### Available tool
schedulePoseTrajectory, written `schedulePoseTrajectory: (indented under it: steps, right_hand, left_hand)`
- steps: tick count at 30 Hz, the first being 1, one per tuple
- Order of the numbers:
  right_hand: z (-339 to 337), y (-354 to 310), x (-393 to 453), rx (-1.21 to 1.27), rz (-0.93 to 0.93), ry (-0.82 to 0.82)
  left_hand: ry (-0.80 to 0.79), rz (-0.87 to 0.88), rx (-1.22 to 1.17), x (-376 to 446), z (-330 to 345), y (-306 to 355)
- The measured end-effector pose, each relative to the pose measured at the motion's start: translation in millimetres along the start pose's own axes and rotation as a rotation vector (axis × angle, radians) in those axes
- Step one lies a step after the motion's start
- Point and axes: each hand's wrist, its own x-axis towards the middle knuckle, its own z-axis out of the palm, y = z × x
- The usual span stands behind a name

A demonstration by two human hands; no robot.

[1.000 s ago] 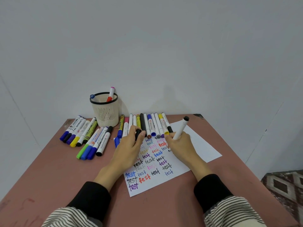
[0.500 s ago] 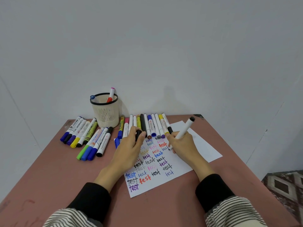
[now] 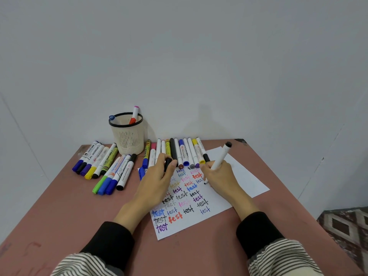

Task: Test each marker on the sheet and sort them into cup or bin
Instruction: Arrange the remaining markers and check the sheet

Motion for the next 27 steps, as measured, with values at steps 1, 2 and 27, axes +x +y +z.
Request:
schedulePoseTrajectory:
  steps: [1,2,27]
  right_hand:
    - [0.2,-0.3,0.4,-0.013,0.004,0.014]
    - [0.3,0.0,0.8,-0.019,0.010,0.028]
    - [66.3,-53.4,21.2,0.801,0.144,-0.060]
  left_hand:
    - [0.000,0.000,0.000,-0.1,0.0,0.2]
    - [0.000,0.000,-0.001,-0.1,0.0,0.3]
    - [0.300,0.045,-0.049,18.1,-33.0,-16.8]
